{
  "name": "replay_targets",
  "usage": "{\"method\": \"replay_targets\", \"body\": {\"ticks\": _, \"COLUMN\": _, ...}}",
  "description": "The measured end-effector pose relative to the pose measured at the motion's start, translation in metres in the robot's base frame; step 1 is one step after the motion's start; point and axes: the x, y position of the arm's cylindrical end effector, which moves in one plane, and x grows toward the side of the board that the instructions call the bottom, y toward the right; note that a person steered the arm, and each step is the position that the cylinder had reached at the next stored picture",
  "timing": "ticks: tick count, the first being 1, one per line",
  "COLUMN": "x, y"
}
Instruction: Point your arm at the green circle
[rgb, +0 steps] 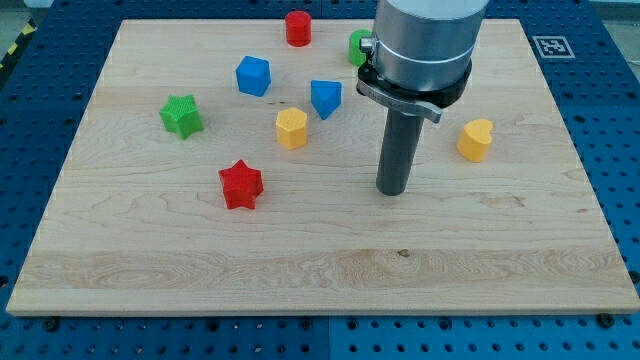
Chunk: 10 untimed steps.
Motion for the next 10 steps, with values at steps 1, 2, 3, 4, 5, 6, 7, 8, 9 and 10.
{"method": "replay_targets", "body": {"ticks": 1, "x": -0.001, "y": 0.007}}
{"method": "replay_targets", "body": {"ticks": 2, "x": -0.006, "y": 0.010}}
{"method": "replay_targets", "body": {"ticks": 3, "x": -0.038, "y": 0.040}}
{"method": "replay_targets", "body": {"ticks": 4, "x": -0.066, "y": 0.068}}
{"method": "replay_targets", "body": {"ticks": 5, "x": -0.121, "y": 0.087}}
{"method": "replay_targets", "body": {"ticks": 6, "x": -0.180, "y": 0.097}}
{"method": "replay_targets", "body": {"ticks": 7, "x": -0.196, "y": 0.096}}
{"method": "replay_targets", "body": {"ticks": 8, "x": -0.201, "y": 0.051}}
{"method": "replay_targets", "body": {"ticks": 9, "x": -0.236, "y": 0.002}}
{"method": "replay_targets", "body": {"ticks": 10, "x": -0.261, "y": -0.003}}
